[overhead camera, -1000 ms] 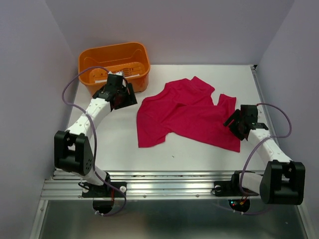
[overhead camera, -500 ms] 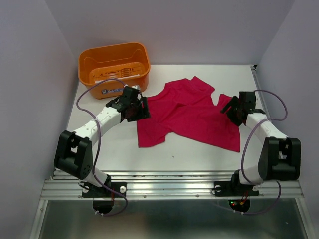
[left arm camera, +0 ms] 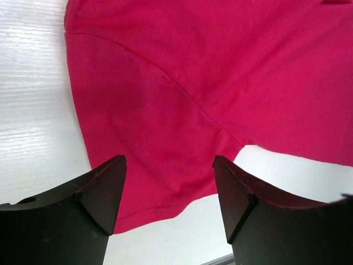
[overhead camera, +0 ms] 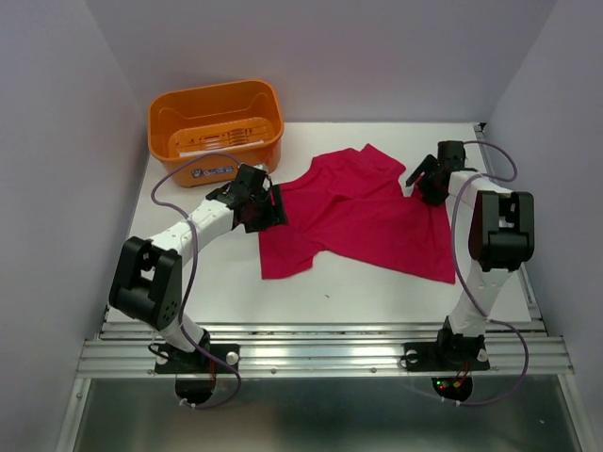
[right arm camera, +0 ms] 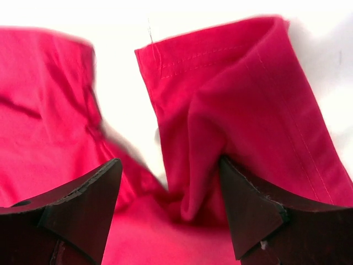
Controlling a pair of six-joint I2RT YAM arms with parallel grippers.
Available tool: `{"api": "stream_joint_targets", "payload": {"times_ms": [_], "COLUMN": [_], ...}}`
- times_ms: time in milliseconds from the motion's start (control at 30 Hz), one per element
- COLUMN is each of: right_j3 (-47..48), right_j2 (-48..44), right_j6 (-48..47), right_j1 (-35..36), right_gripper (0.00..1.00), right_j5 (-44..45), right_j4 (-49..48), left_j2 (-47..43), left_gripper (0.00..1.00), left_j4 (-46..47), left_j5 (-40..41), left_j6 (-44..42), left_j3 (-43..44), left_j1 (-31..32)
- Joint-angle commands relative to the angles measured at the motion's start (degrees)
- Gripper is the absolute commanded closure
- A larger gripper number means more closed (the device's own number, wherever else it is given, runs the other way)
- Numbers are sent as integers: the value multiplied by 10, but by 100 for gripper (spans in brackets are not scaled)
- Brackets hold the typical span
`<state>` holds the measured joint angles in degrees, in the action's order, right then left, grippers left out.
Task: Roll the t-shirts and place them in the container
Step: Flatten out the T-shirt at the center of the board.
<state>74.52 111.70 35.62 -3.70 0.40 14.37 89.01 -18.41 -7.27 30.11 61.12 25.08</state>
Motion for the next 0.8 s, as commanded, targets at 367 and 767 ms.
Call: {"api": "stream_joint_targets", "payload": {"times_ms": [367, 767], "right_j3": [191, 216], "right_j2": [166, 95], "right_j6": [45, 11], "right_j1": [-44, -44], "right_gripper": [24, 18], "right_j5": [106, 5], "right_j4": [49, 51], "left_j2": [62, 8], "left_gripper": [25, 23], "left_j4": [-2, -48], "left_j5": [-13, 29], "left_j6": [-1, 28], "left_j3": [91, 58], "left_j1": [3, 37]}}
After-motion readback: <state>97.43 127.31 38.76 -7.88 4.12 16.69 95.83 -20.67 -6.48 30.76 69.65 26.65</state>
